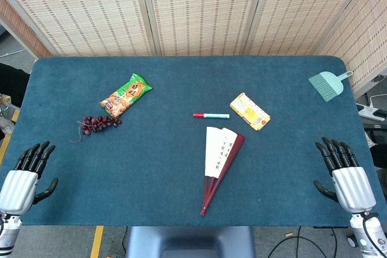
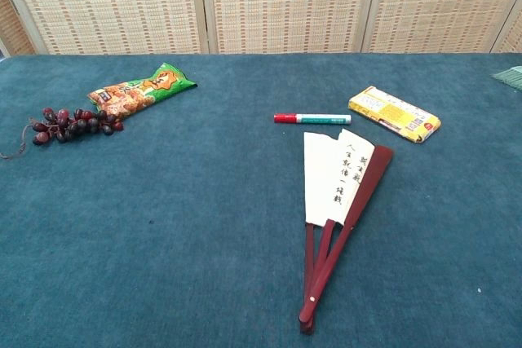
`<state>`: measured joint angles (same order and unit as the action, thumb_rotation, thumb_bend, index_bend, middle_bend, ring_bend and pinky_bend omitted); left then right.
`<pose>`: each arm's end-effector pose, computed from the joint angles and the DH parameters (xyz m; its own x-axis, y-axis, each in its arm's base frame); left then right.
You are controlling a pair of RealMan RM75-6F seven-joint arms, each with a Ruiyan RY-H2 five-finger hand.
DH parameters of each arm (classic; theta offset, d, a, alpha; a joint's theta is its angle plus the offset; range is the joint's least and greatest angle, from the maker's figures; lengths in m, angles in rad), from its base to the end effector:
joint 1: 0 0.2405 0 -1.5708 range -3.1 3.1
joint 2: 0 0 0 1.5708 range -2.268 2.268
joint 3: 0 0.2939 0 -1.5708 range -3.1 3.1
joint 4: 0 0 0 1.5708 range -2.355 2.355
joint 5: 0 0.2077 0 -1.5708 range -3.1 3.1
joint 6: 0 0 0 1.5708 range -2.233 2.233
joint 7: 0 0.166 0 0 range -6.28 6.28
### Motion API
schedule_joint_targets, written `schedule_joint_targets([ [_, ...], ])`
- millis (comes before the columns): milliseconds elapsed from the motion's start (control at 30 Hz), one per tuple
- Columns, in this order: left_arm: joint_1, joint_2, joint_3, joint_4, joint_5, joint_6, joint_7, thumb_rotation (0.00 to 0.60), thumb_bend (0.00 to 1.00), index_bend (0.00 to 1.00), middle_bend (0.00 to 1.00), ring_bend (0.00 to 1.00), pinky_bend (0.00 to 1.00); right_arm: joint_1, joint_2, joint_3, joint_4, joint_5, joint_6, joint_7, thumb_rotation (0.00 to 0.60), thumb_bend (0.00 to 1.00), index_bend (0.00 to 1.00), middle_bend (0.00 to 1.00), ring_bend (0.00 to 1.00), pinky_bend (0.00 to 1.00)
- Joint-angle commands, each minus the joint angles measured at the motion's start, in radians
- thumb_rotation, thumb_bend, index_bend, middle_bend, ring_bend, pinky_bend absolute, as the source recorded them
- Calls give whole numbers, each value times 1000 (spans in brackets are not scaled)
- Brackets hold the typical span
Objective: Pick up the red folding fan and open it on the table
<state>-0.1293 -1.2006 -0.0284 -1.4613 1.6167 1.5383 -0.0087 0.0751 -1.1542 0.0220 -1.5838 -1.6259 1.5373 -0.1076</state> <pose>-0.3387 0.2172 0.1587 0.4518 -0.0541 0.8905 0.8768 -0.1571 -0.4545 -0.3289 -0.1955 0.1631 0.4897 0.0314 0.8713 -0.8634 -0.1214 0.4896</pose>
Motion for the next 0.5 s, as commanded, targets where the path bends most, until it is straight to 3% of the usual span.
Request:
schedule_joint_targets([
  [33, -4, 0, -1, -2, -6, -11, -4, 600, 361, 0, 0, 0, 124, 3, -1, 0, -1, 2, -9, -4, 600, 125, 0, 0, 0, 69],
  [200, -13, 1, -1, 7, 4, -14, -19, 600, 361, 0, 0, 0, 124, 26, -37, -10, 35, -53, -17, -11, 600, 125, 0, 0, 0, 69],
  [333, -23, 1, -3, 22, 5, -22, -38, 600, 361, 0, 0, 0, 125, 105, -82, -22, 72, -169, -76, -75, 600, 125, 12, 0, 0, 68],
  [500, -35, 4, -9, 42, -6, -37, -67, 600, 362, 0, 0, 0, 126, 206, -144, -28, 106, -269, -188, -193, 600, 125, 181, 107, 0, 87],
])
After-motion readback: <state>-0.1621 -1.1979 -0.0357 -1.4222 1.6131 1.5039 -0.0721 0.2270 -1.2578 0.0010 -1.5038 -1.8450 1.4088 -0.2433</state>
